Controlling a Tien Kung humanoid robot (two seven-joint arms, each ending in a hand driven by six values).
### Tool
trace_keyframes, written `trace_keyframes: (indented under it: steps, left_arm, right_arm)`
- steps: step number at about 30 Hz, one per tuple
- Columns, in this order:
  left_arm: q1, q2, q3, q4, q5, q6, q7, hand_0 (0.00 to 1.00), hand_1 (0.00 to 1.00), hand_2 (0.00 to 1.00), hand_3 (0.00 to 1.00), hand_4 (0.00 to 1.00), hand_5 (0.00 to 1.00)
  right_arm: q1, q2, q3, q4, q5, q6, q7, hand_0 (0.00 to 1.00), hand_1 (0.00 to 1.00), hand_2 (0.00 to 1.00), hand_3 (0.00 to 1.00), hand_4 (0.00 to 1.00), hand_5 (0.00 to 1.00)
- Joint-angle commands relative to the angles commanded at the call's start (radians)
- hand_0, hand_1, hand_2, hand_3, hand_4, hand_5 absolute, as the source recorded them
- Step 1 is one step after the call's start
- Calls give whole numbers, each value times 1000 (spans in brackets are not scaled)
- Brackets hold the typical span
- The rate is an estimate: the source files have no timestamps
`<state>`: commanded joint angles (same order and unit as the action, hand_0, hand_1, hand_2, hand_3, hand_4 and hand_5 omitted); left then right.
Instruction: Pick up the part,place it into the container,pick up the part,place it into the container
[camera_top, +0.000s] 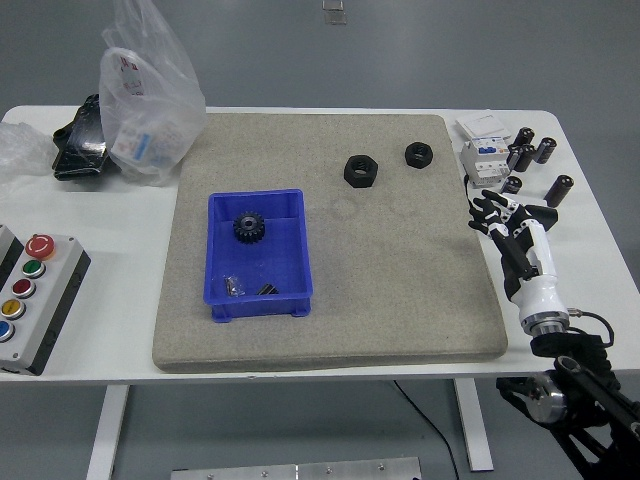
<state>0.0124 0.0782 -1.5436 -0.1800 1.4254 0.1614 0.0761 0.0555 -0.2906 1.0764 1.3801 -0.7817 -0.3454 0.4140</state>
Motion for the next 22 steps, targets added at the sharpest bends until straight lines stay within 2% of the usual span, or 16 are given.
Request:
trace_keyframes:
  steps: [9, 22]
  left_arm:
    - [-8, 11, 2, 0, 12, 0, 1, 632, 565, 552, 612, 696, 289]
    - [2, 17, 23, 0, 6, -3, 2, 632, 565, 552, 612, 696, 289]
  right_arm:
    - [23, -11, -18, 3, 11, -2, 5, 684, 677, 671, 666, 712, 439]
    - [18, -13, -28, 14, 44, 6, 23, 681, 674, 669, 667, 716, 459]
